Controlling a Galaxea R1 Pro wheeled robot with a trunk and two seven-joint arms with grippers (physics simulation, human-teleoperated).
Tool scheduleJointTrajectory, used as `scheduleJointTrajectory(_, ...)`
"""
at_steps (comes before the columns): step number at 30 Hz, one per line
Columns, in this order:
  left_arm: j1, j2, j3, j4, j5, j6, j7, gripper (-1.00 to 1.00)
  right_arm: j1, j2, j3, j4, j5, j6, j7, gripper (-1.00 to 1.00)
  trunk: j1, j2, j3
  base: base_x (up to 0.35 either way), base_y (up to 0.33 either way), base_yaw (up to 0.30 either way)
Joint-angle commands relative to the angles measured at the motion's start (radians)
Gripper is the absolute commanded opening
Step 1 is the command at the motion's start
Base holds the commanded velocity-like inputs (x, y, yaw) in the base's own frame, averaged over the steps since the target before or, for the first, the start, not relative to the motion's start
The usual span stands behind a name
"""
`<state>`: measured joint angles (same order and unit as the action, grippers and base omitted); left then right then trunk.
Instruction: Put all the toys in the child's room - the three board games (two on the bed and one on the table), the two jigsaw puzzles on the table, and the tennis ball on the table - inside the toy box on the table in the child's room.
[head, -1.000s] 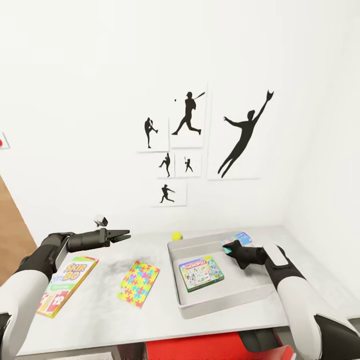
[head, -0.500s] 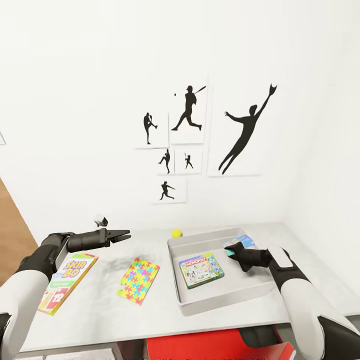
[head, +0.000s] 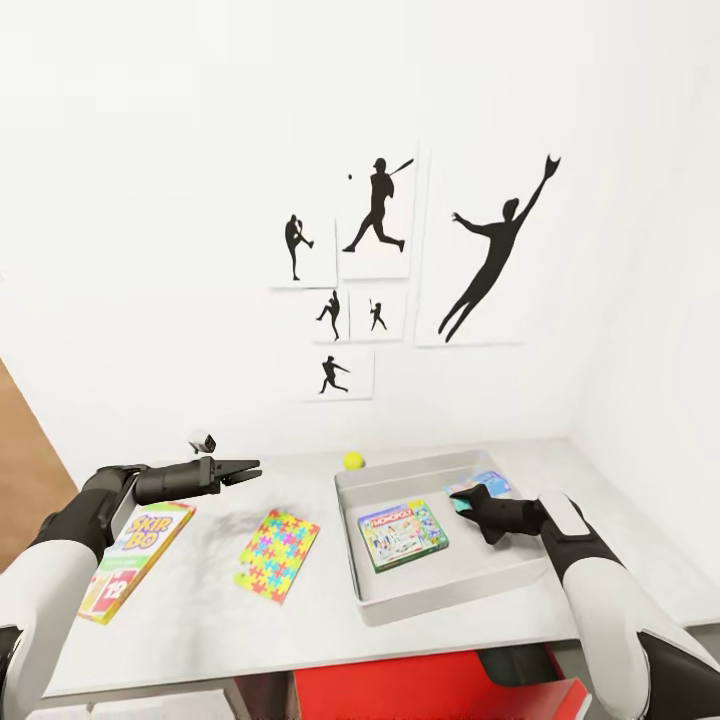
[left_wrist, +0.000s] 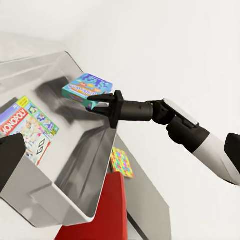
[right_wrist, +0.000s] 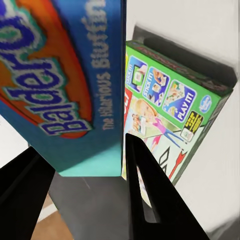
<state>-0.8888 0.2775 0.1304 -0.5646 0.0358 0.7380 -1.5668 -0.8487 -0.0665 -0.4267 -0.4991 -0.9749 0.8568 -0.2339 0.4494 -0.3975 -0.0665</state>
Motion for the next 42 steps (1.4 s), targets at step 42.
scheduleJointTrajectory(42,-0.001,-0.001,-0.002,0.0,0.0,0.009,-0.004,1.0,-0.001,0.002,-0.012,-0.002,-0.017,0.007,-0.002,-1.0,0.001,-0.002,-0.072,0.0,0.0,0.0)
